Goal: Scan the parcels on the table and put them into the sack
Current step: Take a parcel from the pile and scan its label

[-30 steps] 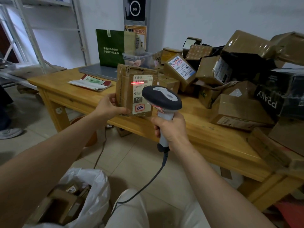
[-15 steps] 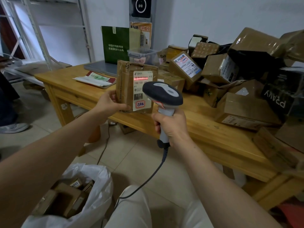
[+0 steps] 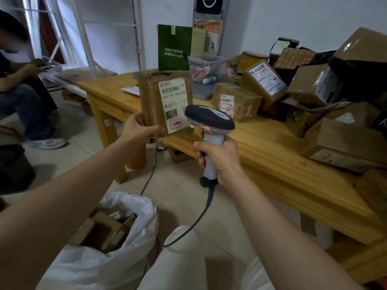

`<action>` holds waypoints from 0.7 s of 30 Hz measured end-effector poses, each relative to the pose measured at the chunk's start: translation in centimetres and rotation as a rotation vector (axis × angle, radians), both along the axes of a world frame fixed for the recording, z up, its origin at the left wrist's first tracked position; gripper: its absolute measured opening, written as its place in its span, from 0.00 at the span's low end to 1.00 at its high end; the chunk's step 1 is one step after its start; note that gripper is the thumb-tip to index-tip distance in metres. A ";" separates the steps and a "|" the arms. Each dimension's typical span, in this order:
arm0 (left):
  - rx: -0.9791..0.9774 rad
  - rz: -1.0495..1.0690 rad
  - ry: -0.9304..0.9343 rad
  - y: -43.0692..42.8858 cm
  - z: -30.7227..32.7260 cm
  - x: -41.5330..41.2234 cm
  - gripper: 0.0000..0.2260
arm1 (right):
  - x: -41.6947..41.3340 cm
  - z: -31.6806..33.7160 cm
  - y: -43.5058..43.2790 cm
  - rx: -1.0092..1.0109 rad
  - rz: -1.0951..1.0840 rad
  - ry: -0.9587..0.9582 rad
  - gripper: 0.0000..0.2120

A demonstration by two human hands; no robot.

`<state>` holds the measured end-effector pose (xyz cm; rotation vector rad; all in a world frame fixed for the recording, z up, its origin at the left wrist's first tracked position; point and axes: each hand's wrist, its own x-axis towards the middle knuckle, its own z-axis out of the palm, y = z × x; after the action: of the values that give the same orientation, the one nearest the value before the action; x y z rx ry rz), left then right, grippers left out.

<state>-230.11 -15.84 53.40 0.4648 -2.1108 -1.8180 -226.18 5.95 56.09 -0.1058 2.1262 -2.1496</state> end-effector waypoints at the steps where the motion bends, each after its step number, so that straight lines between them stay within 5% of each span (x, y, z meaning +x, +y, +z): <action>1: 0.041 0.062 0.015 -1.0 -0.9 0.7 0.34 | 0.0 -0.6 -0.7 0.001 0.023 -0.025 0.07; 9: 0.023 0.441 -0.246 -8.3 -10.8 8.6 0.44 | 1.2 -6.4 -6.7 0.079 0.227 -0.234 0.07; 14: -0.007 0.411 -0.504 -11.1 -18.0 11.5 0.20 | 0.7 -10.3 -9.9 0.139 0.321 -0.354 0.07; 21: -0.103 0.351 -0.694 -13.3 -28.7 11.4 0.23 | -1.1 -15.6 -13.4 0.260 0.318 -0.475 0.09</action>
<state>-218.74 -29.14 24.67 1.5059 -2.3038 -1.4588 -227.24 -7.47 40.46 0.0787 1.9279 -1.5239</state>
